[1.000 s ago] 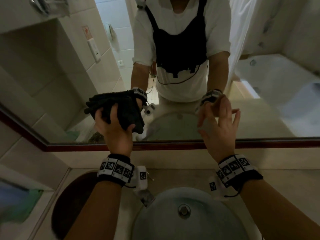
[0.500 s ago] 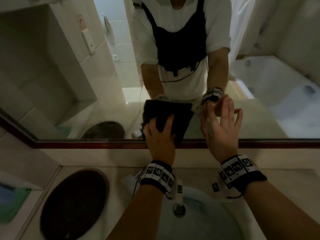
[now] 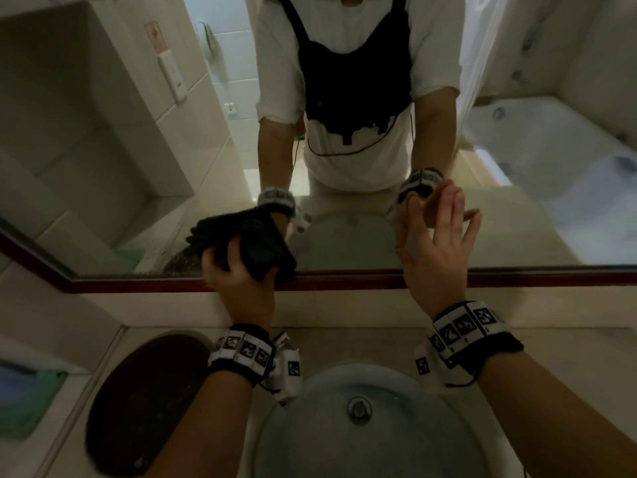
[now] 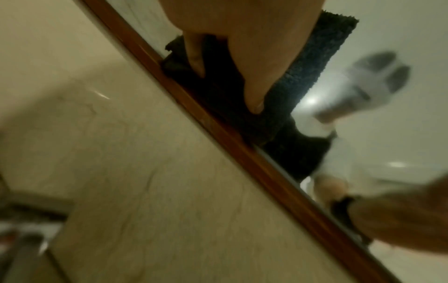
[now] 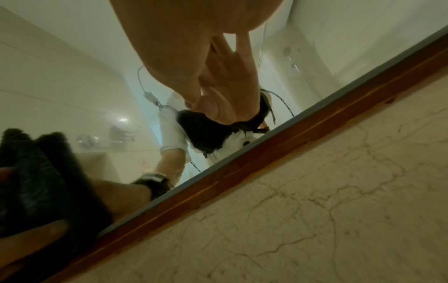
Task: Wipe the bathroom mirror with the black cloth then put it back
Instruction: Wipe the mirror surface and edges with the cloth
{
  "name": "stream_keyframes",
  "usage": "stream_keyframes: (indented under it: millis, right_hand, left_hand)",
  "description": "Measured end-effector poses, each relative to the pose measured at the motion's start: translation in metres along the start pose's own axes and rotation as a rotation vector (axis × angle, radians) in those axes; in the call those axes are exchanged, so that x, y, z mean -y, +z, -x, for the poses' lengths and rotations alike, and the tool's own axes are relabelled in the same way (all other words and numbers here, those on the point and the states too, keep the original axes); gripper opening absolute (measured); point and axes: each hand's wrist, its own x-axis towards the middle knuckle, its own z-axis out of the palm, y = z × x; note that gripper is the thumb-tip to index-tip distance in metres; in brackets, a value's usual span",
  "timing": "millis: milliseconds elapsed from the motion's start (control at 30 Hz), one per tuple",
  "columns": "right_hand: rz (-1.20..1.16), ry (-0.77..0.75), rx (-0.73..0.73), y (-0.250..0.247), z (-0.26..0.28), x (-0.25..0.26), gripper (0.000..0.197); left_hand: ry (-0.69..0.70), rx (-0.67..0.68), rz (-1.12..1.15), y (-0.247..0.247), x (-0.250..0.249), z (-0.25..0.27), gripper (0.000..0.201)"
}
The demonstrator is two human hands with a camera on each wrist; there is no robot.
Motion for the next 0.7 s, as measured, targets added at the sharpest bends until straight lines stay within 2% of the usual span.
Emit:
stream_keyframes:
  millis: [167,300,500,700]
  right_hand:
    - [0.014,-0.02,0.004,0.001,0.002,-0.003,0.106]
    - [0.026,-0.037,-0.001,0.001,0.003,-0.005,0.101]
    - [0.033,-0.018,0.034,0.001,0.002,-0.004,0.1]
    - [0.006,-0.017,0.029,0.003,0.004,-0.004,0.102]
  left_hand:
    - [0.071,0.082,0.026,0.044,-0.05,0.043,0.084]
    - [0.084,0.138,0.033,0.056,-0.086,0.056,0.085]
    - [0.089,0.146,-0.002,0.039,-0.06,0.04,0.081]
    - [-0.145,0.065,-0.065,0.002,-0.02,0.006,0.075]
